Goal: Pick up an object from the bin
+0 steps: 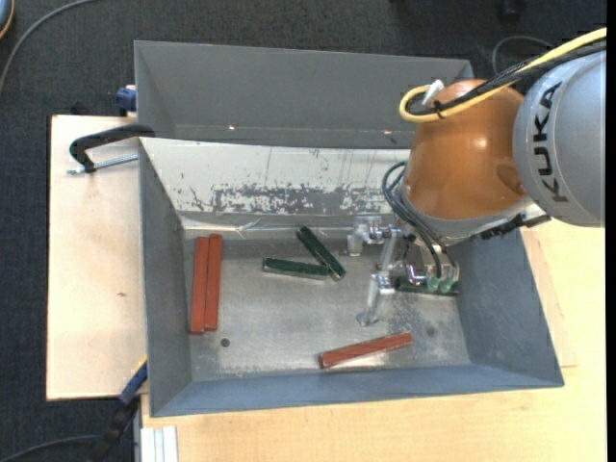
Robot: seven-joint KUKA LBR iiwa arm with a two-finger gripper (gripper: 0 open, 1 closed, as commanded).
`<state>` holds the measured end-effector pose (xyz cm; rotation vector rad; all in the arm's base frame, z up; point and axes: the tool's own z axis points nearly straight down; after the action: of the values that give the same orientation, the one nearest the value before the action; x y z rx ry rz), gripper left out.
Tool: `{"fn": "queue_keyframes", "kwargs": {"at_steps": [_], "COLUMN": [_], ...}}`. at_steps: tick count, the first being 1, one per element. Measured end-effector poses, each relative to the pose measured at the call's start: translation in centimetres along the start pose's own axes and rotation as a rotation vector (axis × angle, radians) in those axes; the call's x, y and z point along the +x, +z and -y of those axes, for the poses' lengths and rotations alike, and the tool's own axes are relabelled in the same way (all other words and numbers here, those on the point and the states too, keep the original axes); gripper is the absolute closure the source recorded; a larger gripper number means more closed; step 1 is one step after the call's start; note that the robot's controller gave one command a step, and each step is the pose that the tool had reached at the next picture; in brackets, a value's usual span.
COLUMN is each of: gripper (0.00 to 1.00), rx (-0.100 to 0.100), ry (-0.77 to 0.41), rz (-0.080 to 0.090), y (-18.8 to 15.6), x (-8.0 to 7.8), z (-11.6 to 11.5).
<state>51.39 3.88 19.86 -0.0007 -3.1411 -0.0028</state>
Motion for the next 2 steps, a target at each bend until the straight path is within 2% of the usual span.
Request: {"fn": "queue_keyframes", "kwargs": {"at_steps": [1,2], "gripper": [0.0,0.0], "rx": [0.0,0.006], "ry": [0.285,0.343], "rz": [-0.007,0.01], "y": [13.1,11.7], "x": [1.9,-1.1], "z": [3.8,17.9]}}
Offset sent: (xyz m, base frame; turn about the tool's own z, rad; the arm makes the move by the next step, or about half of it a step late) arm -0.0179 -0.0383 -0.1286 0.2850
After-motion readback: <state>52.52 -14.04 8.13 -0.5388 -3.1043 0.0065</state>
